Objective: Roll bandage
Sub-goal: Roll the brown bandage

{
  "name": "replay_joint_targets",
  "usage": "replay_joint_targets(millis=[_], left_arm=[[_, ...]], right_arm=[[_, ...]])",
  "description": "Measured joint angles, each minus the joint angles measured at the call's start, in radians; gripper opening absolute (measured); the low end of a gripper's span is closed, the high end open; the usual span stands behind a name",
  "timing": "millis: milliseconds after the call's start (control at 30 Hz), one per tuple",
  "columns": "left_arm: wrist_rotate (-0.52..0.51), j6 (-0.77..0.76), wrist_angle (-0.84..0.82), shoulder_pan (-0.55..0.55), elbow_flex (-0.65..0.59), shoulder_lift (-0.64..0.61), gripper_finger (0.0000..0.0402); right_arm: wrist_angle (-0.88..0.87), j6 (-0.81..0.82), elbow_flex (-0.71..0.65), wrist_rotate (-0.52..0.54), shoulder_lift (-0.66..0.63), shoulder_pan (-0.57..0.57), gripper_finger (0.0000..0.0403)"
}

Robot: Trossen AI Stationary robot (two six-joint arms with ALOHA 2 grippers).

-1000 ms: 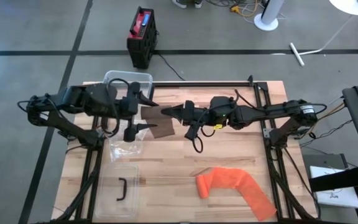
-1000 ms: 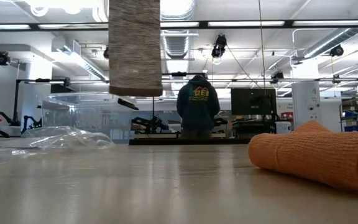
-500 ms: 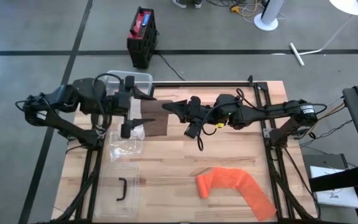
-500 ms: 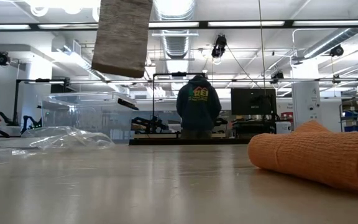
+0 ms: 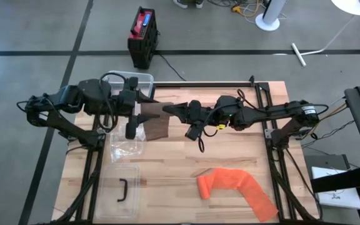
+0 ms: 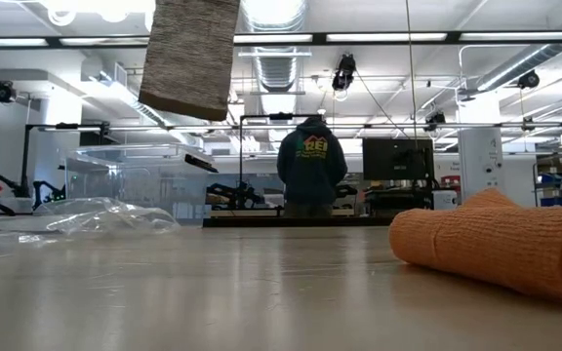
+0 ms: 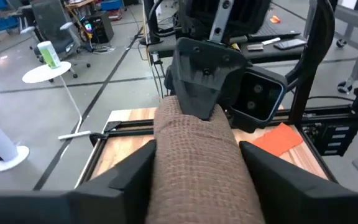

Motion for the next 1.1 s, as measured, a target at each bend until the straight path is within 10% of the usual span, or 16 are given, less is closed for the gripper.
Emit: replay_joint_targets(millis=[433,867,1100], left_arm=[[0.005,0.023,-0.025,0.000,0.000,-0.002,0.0114],[-0.003,0.101,-0.046,-0.002,0.000,0.004,0.0114],[-0.068,0.168,-0.055,-0.001,-0.002,0.031,0.0115]], right_arm=[[-0.044,0.116,0.000,-0.001,-0.001,0.000,0.0112],[-0.069,0.885,0.005,0.006,-0.013,0.031,0.0300],[-0.105,1.171,0.006,-0.082,-0.013,0.015,0.0326]])
